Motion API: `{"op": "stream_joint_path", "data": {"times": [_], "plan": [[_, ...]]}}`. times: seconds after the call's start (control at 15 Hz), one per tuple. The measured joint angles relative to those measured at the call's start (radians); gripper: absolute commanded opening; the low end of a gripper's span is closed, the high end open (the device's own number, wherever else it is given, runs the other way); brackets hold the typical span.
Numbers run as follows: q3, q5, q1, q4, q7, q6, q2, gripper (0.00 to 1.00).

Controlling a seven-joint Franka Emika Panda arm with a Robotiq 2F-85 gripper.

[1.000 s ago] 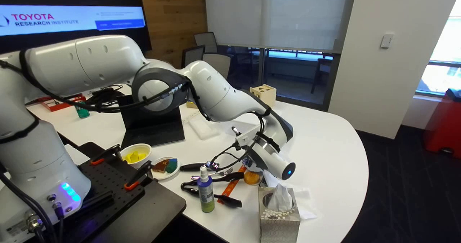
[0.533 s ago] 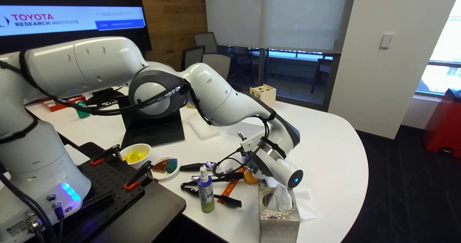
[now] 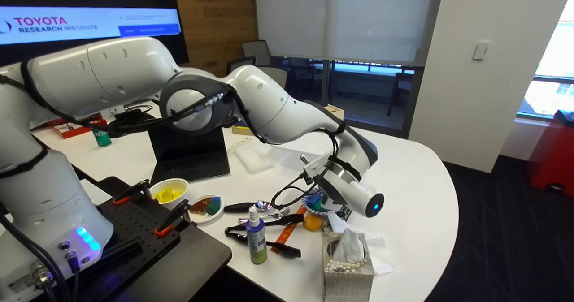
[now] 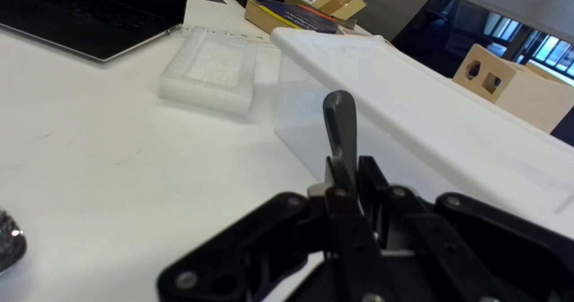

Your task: Use the silver spoon to stir the blocks in the bowl.

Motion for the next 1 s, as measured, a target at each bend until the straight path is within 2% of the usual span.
{"op": "stream_joint_path", "data": {"times": [0.27, 0.47, 0.67, 1.0], "plan": [[0.0, -0.037, 0.058, -0.138, -0.014, -0.013, -0.123, 0.03], [-0.019, -0.082, 0.131, -0.273, -0.014, 0.021, -0.218, 0.03], [-0.058, -0.097, 0.249, -0.41, -0.014, 0.154, -0.294, 0.03], [-0.084, -0.097, 0.505, -0.65, -0.008, 0.482, -0.396, 0.03]]}}
